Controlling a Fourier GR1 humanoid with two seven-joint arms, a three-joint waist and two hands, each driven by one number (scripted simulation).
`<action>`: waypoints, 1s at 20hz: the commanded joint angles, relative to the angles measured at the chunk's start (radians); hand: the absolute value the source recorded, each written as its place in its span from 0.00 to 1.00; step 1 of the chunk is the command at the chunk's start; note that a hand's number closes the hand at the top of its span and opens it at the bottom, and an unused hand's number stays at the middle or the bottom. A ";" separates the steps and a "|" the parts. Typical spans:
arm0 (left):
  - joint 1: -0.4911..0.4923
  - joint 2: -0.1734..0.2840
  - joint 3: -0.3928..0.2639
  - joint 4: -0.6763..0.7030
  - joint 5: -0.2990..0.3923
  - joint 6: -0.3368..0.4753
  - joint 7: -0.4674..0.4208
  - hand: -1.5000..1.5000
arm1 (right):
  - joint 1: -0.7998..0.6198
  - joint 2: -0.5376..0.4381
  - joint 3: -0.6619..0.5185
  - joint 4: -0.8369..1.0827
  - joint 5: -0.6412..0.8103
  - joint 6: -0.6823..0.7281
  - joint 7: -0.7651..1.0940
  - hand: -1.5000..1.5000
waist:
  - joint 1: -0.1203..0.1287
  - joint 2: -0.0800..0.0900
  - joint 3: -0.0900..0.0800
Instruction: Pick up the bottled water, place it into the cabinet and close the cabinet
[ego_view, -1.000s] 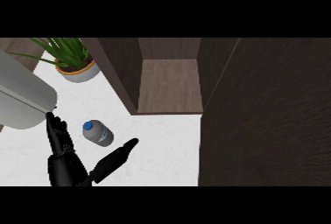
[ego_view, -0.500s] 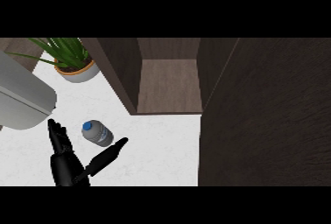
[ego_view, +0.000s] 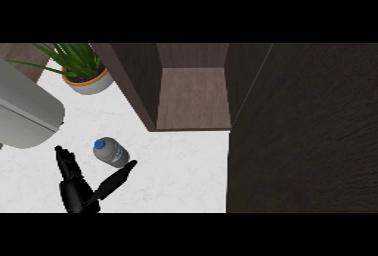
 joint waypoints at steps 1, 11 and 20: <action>-0.059 -0.003 0.104 0.162 0.106 -0.154 -0.135 0.00 | 0.049 -0.043 -0.054 -0.081 -0.059 0.030 0.005 0.00 | 0.000 0.001 0.001; -0.217 -0.006 0.152 0.571 0.294 -0.384 -0.419 0.00 | 0.095 -0.011 0.056 -0.100 0.032 -0.004 -0.021 0.00 | -0.008 0.003 0.000; -0.372 -0.006 0.252 0.784 0.390 -0.481 -0.567 1.00 | 0.137 -0.067 -0.026 -0.139 -0.049 0.029 -0.022 0.00 | -0.011 0.003 0.000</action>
